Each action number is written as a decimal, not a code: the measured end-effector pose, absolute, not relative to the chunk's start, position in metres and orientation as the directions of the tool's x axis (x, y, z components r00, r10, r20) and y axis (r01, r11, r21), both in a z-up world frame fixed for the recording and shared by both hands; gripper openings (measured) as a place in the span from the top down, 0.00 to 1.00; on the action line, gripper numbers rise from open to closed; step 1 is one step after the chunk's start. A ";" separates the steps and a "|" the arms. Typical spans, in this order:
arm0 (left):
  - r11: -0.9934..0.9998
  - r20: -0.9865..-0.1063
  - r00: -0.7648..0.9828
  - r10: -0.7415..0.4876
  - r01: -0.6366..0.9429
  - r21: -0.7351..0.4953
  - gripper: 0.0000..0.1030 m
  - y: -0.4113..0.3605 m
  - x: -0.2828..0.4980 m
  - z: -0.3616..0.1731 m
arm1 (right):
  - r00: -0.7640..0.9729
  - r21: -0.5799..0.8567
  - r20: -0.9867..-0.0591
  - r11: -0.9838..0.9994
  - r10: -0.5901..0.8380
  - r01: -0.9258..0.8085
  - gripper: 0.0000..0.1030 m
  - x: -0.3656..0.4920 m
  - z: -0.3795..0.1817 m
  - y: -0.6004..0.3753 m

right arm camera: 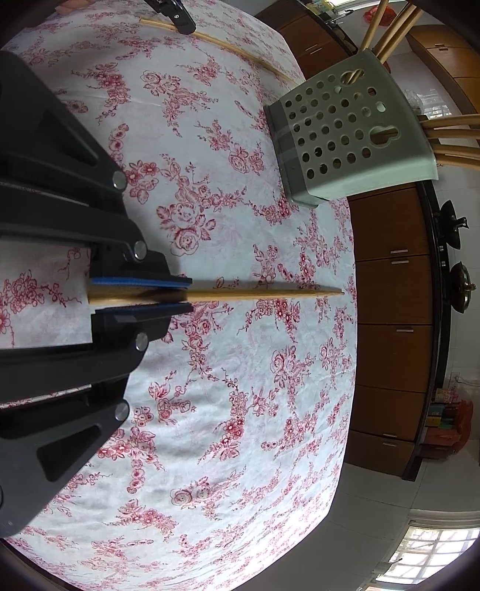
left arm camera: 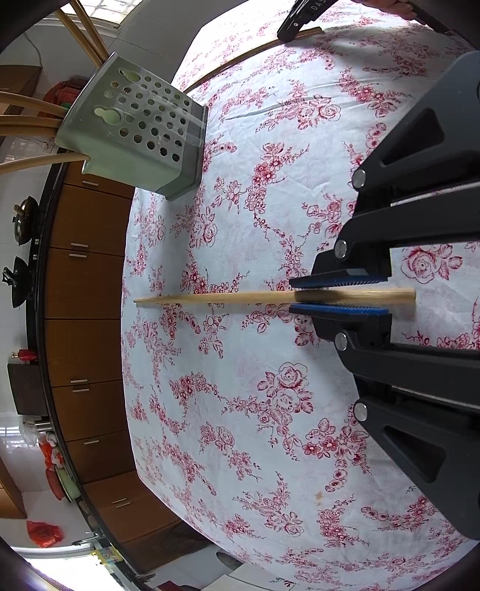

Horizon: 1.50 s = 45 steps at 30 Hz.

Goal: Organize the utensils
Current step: 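Lift the chopstick with the left gripper toward the holder while the right gripper carries its own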

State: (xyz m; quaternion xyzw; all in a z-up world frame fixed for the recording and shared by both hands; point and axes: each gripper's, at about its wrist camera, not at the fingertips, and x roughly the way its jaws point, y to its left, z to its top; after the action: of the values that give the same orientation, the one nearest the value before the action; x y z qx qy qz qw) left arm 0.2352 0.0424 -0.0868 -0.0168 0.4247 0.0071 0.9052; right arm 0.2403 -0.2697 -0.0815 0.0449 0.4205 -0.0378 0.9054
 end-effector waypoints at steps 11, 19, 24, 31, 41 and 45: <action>1.000 -0.762 0.647 0.001 -0.016 -0.012 0.92 0.048 0.214 -0.076 | 0.680 0.067 -0.733 0.992 -0.022 0.105 0.92 0.218 -0.064 -0.271; 0.998 -0.643 0.766 -0.017 -0.030 -0.061 0.92 0.064 0.201 -0.011 | 0.808 0.093 -0.588 0.989 -0.038 0.114 0.92 0.194 0.000 -0.291; 0.996 -0.553 0.833 -0.030 -0.023 -0.089 0.93 0.070 0.196 0.031 | 0.859 0.113 -0.511 0.988 -0.036 0.109 0.92 0.193 0.035 -0.295; 0.991 -0.473 0.879 -0.056 -0.006 -0.130 0.93 0.072 0.194 0.066 | 0.894 0.126 -0.447 0.988 -0.028 0.094 0.92 0.189 0.061 -0.295; 0.993 -0.435 0.897 -0.075 0.028 -0.113 0.93 0.069 0.191 0.082 | 0.910 0.130 -0.414 0.990 -0.002 0.062 0.92 0.190 0.083 -0.287; 0.989 -0.409 0.904 -0.127 0.084 -0.121 0.93 0.059 0.182 0.101 | 0.925 0.170 -0.376 0.985 0.052 0.014 0.92 0.184 0.115 -0.285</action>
State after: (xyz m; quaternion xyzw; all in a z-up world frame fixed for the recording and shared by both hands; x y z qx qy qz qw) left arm 0.1820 0.0590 0.1012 -0.0503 0.2129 -0.0542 0.9743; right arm 0.1838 -0.2848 0.1154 0.0852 0.1933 0.0097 0.9774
